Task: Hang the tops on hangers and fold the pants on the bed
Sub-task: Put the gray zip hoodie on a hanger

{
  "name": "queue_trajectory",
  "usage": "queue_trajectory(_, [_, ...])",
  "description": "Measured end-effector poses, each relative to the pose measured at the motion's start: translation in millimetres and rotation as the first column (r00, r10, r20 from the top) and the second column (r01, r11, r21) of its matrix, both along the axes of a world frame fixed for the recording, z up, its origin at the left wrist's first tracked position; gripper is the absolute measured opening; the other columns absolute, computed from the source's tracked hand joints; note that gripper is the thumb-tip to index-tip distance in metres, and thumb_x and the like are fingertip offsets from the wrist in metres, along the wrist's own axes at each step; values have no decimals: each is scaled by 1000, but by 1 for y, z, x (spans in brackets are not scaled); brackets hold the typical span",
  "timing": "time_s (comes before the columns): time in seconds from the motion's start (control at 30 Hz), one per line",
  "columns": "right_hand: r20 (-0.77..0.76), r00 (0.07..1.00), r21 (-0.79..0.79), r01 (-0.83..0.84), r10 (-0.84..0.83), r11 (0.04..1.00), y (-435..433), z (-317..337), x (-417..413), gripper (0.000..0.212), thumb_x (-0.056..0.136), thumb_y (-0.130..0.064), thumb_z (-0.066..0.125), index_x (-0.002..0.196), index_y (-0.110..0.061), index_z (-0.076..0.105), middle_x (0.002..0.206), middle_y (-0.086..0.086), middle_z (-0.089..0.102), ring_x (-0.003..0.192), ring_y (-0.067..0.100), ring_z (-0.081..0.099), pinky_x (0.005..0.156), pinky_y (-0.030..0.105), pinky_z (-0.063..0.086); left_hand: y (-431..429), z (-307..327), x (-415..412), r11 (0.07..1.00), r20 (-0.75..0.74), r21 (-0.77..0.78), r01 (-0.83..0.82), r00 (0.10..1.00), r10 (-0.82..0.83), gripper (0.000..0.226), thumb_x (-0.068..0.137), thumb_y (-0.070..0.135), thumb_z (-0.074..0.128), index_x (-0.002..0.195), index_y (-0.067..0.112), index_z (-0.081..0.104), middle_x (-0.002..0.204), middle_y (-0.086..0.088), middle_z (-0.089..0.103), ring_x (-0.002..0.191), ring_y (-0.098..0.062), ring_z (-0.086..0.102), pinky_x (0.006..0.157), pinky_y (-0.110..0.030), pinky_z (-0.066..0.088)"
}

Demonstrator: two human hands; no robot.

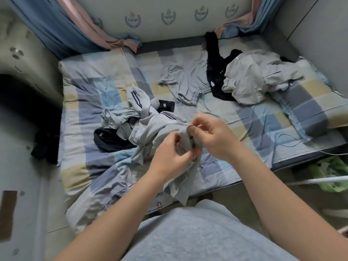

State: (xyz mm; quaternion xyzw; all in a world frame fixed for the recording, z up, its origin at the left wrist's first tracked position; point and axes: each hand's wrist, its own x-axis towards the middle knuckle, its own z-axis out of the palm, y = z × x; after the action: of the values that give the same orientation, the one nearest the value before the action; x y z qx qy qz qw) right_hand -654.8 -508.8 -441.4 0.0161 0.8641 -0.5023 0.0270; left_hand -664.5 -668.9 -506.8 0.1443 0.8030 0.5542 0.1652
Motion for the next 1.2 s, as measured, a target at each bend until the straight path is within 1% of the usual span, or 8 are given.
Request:
queue_trajectory(0.07, [-8, 1000, 15, -5, 5, 1000, 6, -4, -2, 23, 98, -15, 60, 76, -22, 57, 62, -17, 55, 60, 2, 45, 61, 19, 38, 4, -2, 2, 997, -67, -62, -48, 997, 44, 8, 80, 37, 59, 85, 38, 54, 77, 17, 62, 72, -1, 57, 63, -23, 42])
queue_trajectory(0.23, [-13, 1000, -17, 15, -15, 1000, 41, -19, -19, 30, 103, -15, 52, 74, -24, 49, 54, -17, 47, 53, 1, 40, 55, 19, 32, 24, 0, -15, 976, -119, -136, -172, 981, 156, 24, 81, 14, 39, 71, 35, 44, 62, 11, 49, 62, -7, 46, 52, -17, 29])
queue_trajectory(0.37, [31, 1000, -112, -3, 7, 994, 92, -23, -31, 25, 103, -22, 54, 79, -17, 48, 58, -14, 39, 51, 2, 33, 54, 24, 29, 68, 10, -31, 969, -183, -122, -213, 965, 189, 30, 102, 19, 48, 72, 24, 49, 64, 9, 50, 63, -7, 47, 57, -21, 31])
queue_trajectory(0.5, [15, 994, -241, -106, 113, 965, 146, -13, -39, 35, 80, -38, 78, 83, -15, 51, 58, -15, 47, 55, 5, 41, 52, 20, 35, 126, 37, -50, 967, -257, -59, -248, 940, 226, 31, 102, 30, 49, 77, 14, 57, 65, 4, 57, 65, -13, 52, 64, -36, 41])
queue_trajectory(0.63, [-28, 985, -137, -173, 171, 975, 198, -2, -61, 30, 80, -15, 81, 71, -29, 57, 60, -19, 49, 58, 2, 43, 57, 20, 35, 178, 63, -61, 956, -284, 63, -287, 913, 293, 30, 105, 22, 49, 84, 6, 63, 71, -4, 61, 70, -19, 55, 66, -36, 42])
queue_trajectory(0.77, [-22, 981, 82, -188, 190, 979, 239, -2, -78, 10, 80, -15, 70, 74, -22, 65, 71, -9, 60, 66, 9, 52, 63, 32, 45, 209, 86, -67, 912, -303, 201, -357, 863, 404, 33, 106, 19, 47, 74, 16, 55, 62, 14, 49, 60, -4, 43, 59, -20, 34])
queue_trajectory(0.9, [42, 999, 279, 5, -17, 960, 258, -18, -84, 13, 70, -30, 49, 60, -27, 56, 72, 1, 48, 62, 16, 46, 54, 34, 35, 230, 103, -71, 903, -345, 265, -339, 841, 417, 35, 106, 22, 47, 72, 13, 52, 58, 16, 44, 56, -2, 40, 55, -15, 32])
queue_trajectory(1.2, [247, 885, 472, 247, -396, 846, 327, -104, -69, 19, 86, -3, 49, 71, -11, 58, 75, 10, 55, 80, 35, 54, 64, 38, 39, 212, 106, -81, 732, -237, 377, -567, 705, 668, 42, 106, 30, 45, 64, 31, 50, 56, 18, 41, 55, -1, 36, 53, -17, 34])
